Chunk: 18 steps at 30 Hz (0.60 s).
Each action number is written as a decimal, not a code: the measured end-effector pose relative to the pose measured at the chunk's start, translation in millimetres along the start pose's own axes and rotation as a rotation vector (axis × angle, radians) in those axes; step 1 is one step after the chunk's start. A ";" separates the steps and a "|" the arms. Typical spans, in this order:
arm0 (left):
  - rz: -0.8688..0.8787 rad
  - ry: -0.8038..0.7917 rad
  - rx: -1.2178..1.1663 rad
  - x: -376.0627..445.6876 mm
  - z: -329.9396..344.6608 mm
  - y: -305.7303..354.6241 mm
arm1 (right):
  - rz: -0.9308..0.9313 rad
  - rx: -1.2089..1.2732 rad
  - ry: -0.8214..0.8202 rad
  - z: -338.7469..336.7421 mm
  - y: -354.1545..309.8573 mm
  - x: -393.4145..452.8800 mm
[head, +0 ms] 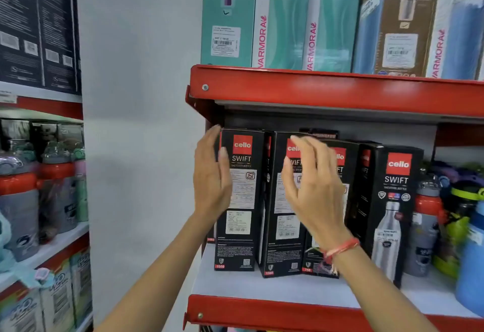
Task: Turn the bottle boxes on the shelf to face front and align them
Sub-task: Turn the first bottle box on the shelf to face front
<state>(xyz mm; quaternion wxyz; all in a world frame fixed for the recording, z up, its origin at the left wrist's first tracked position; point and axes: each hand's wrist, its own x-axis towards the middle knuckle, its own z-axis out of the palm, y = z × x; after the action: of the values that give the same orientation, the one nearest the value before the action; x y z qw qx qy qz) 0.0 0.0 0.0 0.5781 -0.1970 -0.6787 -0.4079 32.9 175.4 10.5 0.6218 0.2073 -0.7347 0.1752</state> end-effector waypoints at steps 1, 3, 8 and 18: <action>-0.145 0.054 -0.058 -2.3 -0.2 -8.4 | 0.024 0.082 -0.020 5.7 -5.6 -5.6; -0.354 0.057 -0.091 -7.6 0.8 -27.4 | 0.085 0.163 -0.109 17.1 -19.9 -18.3; -0.759 -0.296 -0.237 -18.4 6.9 -62.3 | 0.314 0.086 -0.521 59.9 -52.6 -60.9; -0.816 -0.529 -0.476 -12.0 -19.5 -62.0 | 0.568 0.031 -0.540 83.5 -92.6 -79.2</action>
<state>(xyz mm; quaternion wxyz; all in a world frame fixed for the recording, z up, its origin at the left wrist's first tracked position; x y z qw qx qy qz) -30.6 -49.3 -31.6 0.1217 -0.1390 -0.7113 -0.6782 22.2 60.2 -81.4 0.3296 0.0435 -0.8973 0.2905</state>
